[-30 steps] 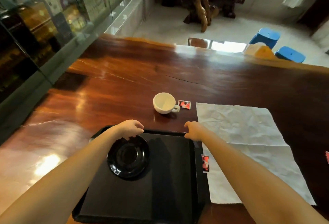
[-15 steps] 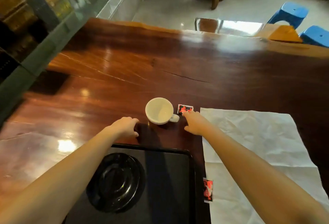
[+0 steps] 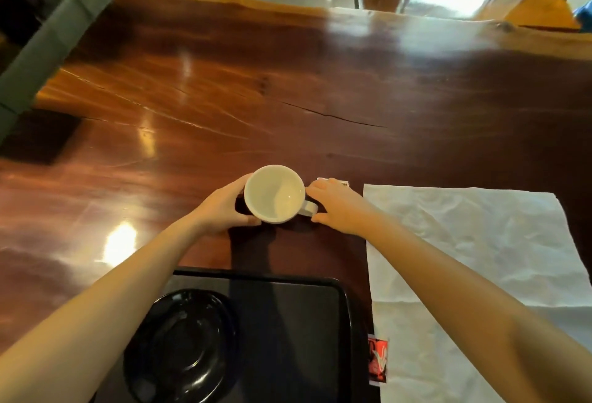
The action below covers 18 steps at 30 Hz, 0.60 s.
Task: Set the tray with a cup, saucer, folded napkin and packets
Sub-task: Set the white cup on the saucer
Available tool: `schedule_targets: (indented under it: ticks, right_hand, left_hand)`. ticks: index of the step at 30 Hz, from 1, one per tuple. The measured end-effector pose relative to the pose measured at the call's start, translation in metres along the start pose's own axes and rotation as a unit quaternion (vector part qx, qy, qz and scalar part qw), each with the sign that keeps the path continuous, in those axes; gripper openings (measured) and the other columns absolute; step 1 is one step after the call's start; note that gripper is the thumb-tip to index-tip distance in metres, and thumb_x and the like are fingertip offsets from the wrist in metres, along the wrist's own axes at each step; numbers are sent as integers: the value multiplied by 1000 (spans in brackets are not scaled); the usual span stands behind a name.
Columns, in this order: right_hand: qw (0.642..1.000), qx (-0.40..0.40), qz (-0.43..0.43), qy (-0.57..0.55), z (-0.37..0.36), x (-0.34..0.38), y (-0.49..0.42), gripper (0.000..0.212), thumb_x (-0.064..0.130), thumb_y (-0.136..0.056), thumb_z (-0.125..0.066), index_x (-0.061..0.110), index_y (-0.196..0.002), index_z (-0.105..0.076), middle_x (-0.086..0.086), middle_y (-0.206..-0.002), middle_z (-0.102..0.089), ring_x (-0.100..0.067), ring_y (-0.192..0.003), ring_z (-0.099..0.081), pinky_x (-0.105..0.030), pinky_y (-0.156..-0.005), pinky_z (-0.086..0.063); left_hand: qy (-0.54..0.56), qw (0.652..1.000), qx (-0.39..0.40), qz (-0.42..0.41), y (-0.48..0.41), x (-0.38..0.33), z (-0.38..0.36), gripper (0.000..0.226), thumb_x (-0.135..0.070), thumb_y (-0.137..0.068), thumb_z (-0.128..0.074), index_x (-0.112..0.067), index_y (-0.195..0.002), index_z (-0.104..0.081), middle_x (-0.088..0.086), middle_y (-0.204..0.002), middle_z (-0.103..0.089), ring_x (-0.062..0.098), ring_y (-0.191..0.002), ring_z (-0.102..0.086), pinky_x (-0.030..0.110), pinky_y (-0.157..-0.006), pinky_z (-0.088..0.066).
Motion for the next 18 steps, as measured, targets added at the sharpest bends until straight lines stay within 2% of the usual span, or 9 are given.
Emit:
schedule_targets:
  ticks: [2,7,11,15,18]
  right_hand:
    - [999,5,-8,-42,-1,1,-1,54,19,-88,-62,16,-138,-42,-7,-134,-50,-24,-121,-48,-37,-100,-41]
    - [989,-2,-39,-144,-5,3,3,53,6,-89,-56,18,-139,-43,-10,-123,-59,-24,-104,-58,-28,-83,-43]
    - [979,-41,-35,-196,5,8,11,50,4,-90,-55,17,-137,-46,-9,-122,-60,-20,-104,-55,-26,-88,-40]
    - [971,-62,-42,-227,17,15,17,52,4,-89,-58,17,-137,-46,-8,-124,-60,-20,-106,-55,-34,-95,-44]
    - [972,-62,-31,-224,26,25,22,52,5,-88,-59,17,-138,-46,-8,-125,-60,-13,-100,-50,-27,-90,-41]
  left_hand:
    - [50,999,6,4,0,-1,-3,84,-20,-71,-81,-45,-131,-28,-21,-132,-40,5,-124,-38,30,-104,-33]
    - [96,995,-1,12,0,-4,-7,86,-17,-71,-80,-35,-138,-29,-16,-134,-38,6,-125,-34,29,-105,-28]
    - [131,991,-22,4,5,-10,-4,86,-14,-70,-80,-39,-135,-30,-15,-133,-41,7,-125,-36,30,-105,-29]
    - [147,989,-27,-10,16,-15,6,90,-27,-61,-83,-39,-137,-35,-12,-137,-45,12,-128,-42,38,-108,-36]
    - [153,987,-36,-15,31,-20,15,93,-27,-59,-83,-38,-137,-35,-9,-137,-47,14,-127,-45,40,-108,-38]
Point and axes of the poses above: each hand's wrist, its own y-axis away from the middle knuckle, its own z-axis out of the back of the hand, x = y × z, the point moved 2 cm from there along -y, towards the middle knuckle
